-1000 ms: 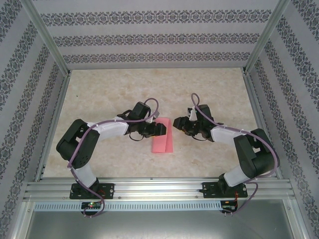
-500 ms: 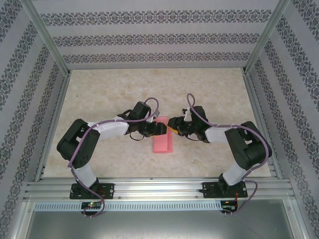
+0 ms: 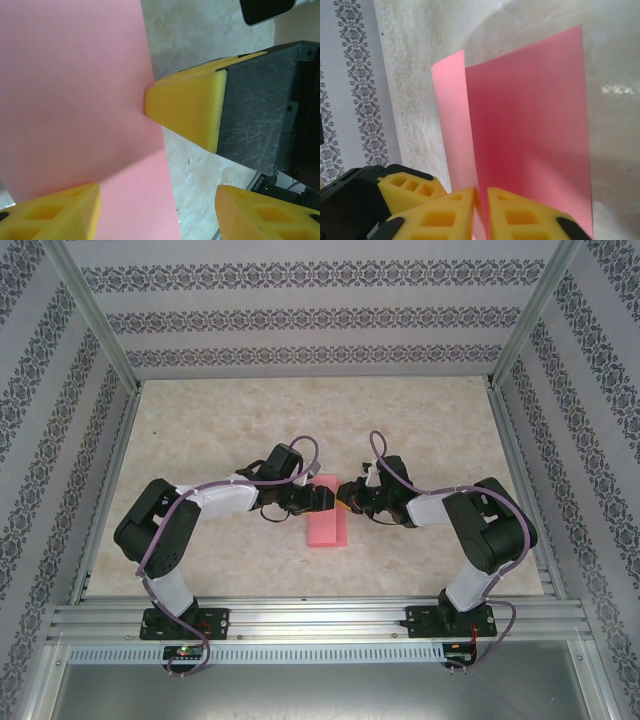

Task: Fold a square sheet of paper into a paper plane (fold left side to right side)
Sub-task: First fold in half a square sheet of paper at the center of the table.

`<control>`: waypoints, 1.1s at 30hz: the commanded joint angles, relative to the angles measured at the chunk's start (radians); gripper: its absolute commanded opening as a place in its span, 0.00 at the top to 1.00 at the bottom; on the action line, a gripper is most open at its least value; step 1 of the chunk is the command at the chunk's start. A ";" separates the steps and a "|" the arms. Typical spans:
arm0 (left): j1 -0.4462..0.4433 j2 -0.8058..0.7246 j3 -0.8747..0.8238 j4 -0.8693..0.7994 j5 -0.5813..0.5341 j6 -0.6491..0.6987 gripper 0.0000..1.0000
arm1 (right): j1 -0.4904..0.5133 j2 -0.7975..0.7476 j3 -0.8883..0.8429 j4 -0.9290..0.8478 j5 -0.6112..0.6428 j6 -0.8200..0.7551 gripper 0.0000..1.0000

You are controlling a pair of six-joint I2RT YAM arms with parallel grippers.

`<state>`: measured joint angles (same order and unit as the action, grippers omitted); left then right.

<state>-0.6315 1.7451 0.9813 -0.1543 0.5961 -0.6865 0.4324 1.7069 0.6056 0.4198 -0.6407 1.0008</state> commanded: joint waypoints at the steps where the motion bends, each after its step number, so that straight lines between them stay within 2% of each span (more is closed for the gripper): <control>1: -0.017 0.005 0.028 0.024 0.000 -0.003 0.37 | 0.014 0.004 0.001 0.009 0.012 -0.009 0.90; 5: -0.017 -0.008 0.034 -0.001 -0.008 0.008 0.37 | 0.014 0.002 0.012 -0.019 0.018 -0.029 0.99; 8: -0.017 -0.029 0.037 -0.040 -0.036 0.019 0.36 | 0.013 -0.001 0.019 -0.044 0.026 -0.046 1.00; 13: -0.016 -0.099 0.039 -0.161 -0.156 0.029 0.32 | 0.006 -0.015 0.024 -0.087 0.050 -0.074 1.00; 17: -0.017 -0.099 0.075 -0.326 -0.282 0.031 0.32 | -0.001 -0.028 0.035 -0.128 0.062 -0.104 1.00; 24: -0.026 -0.020 0.085 -0.280 -0.237 -0.011 0.37 | -0.021 -0.045 0.046 -0.181 0.079 -0.142 0.99; 33: -0.049 0.055 0.126 -0.251 -0.210 -0.019 0.48 | -0.040 -0.042 0.051 -0.203 0.075 -0.163 0.97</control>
<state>-0.6670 1.7905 1.0744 -0.4137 0.3786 -0.6933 0.4030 1.6825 0.6353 0.2237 -0.5770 0.8661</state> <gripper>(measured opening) 0.520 0.048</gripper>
